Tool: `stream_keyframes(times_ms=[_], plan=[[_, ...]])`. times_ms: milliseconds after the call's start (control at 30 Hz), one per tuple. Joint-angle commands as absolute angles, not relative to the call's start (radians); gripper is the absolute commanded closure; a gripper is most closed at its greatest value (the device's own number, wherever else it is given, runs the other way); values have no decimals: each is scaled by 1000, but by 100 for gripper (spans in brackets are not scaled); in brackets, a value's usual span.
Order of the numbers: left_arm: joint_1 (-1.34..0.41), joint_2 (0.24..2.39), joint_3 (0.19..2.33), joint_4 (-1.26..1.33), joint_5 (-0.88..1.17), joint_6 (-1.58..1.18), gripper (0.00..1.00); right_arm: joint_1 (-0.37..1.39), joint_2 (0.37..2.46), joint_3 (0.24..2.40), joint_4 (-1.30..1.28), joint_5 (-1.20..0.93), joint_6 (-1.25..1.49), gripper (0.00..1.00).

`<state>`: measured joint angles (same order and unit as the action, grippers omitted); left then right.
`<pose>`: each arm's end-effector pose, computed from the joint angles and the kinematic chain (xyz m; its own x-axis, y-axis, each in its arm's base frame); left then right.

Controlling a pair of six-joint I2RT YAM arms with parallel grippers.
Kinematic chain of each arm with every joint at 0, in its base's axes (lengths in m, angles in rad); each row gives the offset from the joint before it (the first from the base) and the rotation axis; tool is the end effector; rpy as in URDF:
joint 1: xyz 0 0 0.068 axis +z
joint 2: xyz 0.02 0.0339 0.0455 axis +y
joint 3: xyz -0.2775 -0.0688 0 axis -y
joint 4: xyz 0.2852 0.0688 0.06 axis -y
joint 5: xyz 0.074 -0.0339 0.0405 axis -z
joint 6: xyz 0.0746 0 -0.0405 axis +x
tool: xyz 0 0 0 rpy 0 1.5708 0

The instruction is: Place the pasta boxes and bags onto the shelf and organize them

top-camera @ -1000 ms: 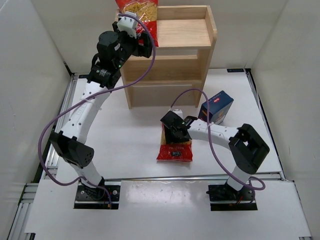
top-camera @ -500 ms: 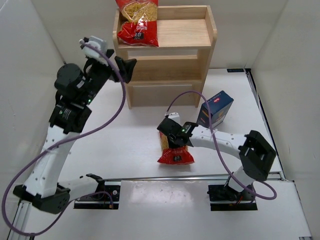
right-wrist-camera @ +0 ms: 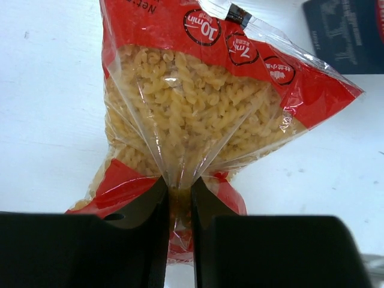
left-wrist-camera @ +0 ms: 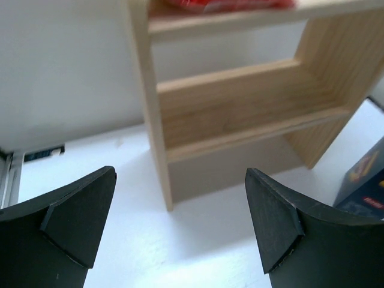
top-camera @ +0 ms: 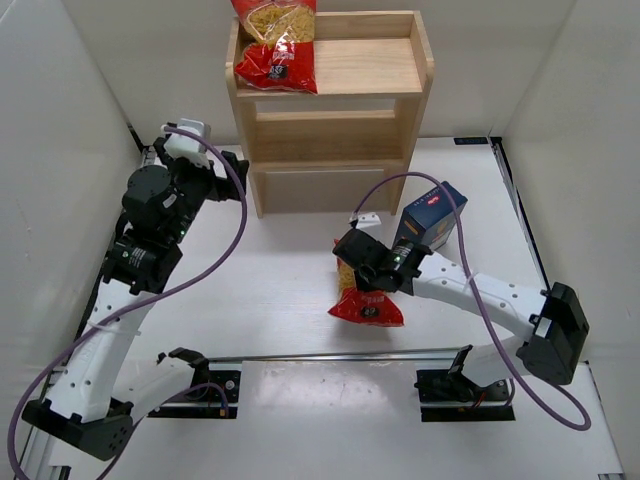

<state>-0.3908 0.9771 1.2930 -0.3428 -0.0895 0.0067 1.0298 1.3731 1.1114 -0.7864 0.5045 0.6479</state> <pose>0.2480 -0.0950 0.4852 -0.0229 0.0166 -0.9996 0.2970 0.9548 0.0091 0.1988 0.2609 0.2491 -0.7337 -0.1953 -0.6508 -0.2299 0.9727 -0.0327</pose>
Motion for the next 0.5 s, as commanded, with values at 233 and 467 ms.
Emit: stream_keyframes(times_ms=[233, 467], plan=[[-290, 870, 1083, -382, -150, 0, 0, 1068, 1273, 1547, -969, 692, 513, 100], [-227, 819, 951, -400, -140, 0, 0, 1078, 1324, 1942, -1003, 747, 215, 100]])
